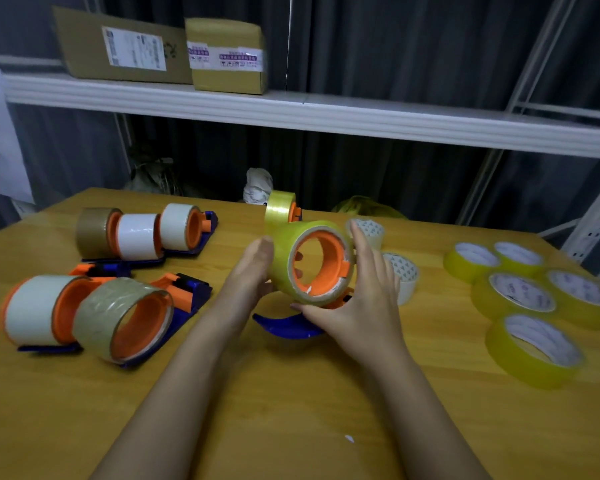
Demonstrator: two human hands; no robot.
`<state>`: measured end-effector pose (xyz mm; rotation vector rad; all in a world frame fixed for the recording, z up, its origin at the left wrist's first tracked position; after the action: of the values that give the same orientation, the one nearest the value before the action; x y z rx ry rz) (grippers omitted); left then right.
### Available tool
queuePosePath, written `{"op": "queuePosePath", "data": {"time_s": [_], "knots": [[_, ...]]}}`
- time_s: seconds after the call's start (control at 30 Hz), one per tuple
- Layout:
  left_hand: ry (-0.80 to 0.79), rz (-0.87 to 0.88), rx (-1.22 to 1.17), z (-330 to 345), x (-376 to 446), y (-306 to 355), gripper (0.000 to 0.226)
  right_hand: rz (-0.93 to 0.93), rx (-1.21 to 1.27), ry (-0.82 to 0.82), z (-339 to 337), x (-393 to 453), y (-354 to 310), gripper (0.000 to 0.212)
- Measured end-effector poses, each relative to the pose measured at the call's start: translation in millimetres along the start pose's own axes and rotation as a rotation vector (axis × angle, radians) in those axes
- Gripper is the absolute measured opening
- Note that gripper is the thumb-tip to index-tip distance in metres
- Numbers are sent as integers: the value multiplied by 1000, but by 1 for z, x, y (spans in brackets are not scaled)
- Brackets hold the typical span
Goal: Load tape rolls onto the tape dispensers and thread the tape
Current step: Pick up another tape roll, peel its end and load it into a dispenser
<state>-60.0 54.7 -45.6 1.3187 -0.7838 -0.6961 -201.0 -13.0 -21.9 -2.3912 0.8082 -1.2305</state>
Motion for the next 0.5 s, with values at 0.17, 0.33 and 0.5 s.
{"op": "queuePosePath", "data": {"time_s": [0.17,0.33,0.5], "knots": [[-62,63,236,12,-8,3,71,16,-15,35,0,0,2,112],[132,275,419,-1,-9,18,75,-67,232,39,-9,-1,-1,71],[248,666,888,14,-25,38,78,-252,162,202,-19,-2,-18,47]]}}
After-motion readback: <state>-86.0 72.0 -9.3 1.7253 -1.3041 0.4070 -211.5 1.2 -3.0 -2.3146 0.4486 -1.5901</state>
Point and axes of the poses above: each hand's wrist, its own x-axis towards the middle knuckle, its own z-axis out of the palm, y = z × x, the point moved 8 cm from there along x, towards the middle knuckle, and after that the axes turned 3 degrees about y, right-handed, at the moved point
